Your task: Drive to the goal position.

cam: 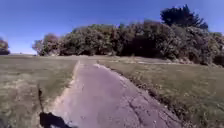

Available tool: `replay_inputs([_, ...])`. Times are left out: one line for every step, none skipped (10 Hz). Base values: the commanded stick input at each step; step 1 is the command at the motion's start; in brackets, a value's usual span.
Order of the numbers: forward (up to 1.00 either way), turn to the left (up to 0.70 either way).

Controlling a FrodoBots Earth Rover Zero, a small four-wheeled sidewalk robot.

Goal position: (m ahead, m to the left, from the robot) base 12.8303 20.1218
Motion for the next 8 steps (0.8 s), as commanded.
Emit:
replay_inputs([1.0, 0.0])
replay_inputs([1.0, 0.14])
replay_inputs([1.0, 0.4])
replay_inputs([1.0, 0.4])
replay_inputs([1.0, 0.4])
replay_inputs([1.0, 0.4])
replay_inputs([1.0, 0.01])
replay_inputs([1.0, 0.0])
